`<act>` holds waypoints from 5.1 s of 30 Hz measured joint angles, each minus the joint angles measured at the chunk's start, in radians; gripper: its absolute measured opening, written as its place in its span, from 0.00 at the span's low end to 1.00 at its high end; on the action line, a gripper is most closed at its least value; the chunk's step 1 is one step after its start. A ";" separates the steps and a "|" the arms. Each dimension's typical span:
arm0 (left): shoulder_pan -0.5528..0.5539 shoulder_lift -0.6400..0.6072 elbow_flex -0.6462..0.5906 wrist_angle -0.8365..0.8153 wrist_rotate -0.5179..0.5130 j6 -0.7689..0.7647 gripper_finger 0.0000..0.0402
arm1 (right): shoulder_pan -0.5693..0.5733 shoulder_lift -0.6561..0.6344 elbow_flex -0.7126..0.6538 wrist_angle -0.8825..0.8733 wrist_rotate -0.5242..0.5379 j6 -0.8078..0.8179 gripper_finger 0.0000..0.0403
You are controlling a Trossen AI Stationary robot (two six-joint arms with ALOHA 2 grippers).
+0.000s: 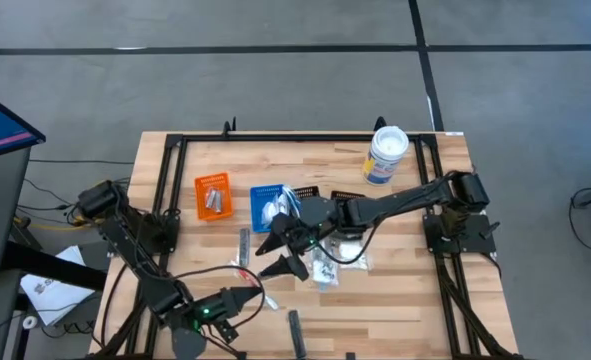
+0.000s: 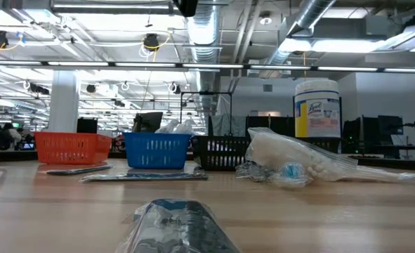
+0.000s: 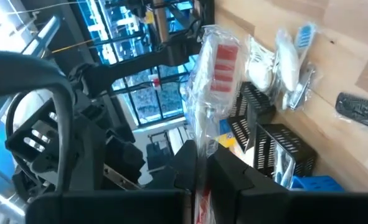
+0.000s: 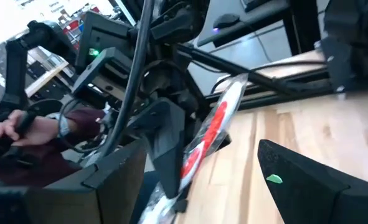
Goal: Pick & Place Travel size toiletries
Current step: Put the orange toothbrush into the left black bin
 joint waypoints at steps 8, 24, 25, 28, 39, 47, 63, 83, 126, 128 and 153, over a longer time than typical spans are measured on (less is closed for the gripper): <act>0.080 0.000 0.000 0.006 0.065 0.072 0.03 | 0.000 0.000 0.000 0.008 0.002 -0.073 0.75; 0.137 -0.001 0.002 0.020 0.114 0.116 0.03 | -0.035 0.000 -0.001 -0.097 0.074 0.017 0.75; 0.142 -0.001 0.002 0.021 0.114 0.131 0.03 | -0.033 0.000 0.000 -0.089 0.074 0.017 0.75; 0.162 -0.001 0.002 0.024 0.115 0.160 0.03 | -0.030 0.000 0.000 -0.088 0.071 0.016 0.75; 0.218 -0.001 0.003 0.042 0.132 0.213 0.03 | -0.031 0.000 0.000 -0.161 0.071 0.015 0.75; 0.211 -0.001 0.003 0.046 0.130 0.210 0.03 | -0.032 0.000 0.000 -0.122 0.079 0.008 0.68; 0.212 0.001 -0.001 0.063 0.144 0.211 0.03 | -0.037 0.081 0.003 -0.032 0.023 -0.005 0.14; 0.198 -0.003 0.002 0.119 0.173 -0.585 0.32 | -0.044 0.073 -0.001 -0.030 0.021 -0.081 0.02; 0.285 -0.593 -0.315 0.225 -0.125 -1.165 0.52 | -0.163 -0.378 -0.585 0.258 0.711 0.060 0.02; 0.353 -0.644 -0.314 0.232 -0.116 -1.223 0.52 | -0.195 -0.342 -0.585 0.266 0.731 0.092 0.02; 0.368 -0.725 -0.371 0.227 0.201 -1.307 0.52 | -0.258 0.000 -0.498 0.219 0.732 0.143 0.02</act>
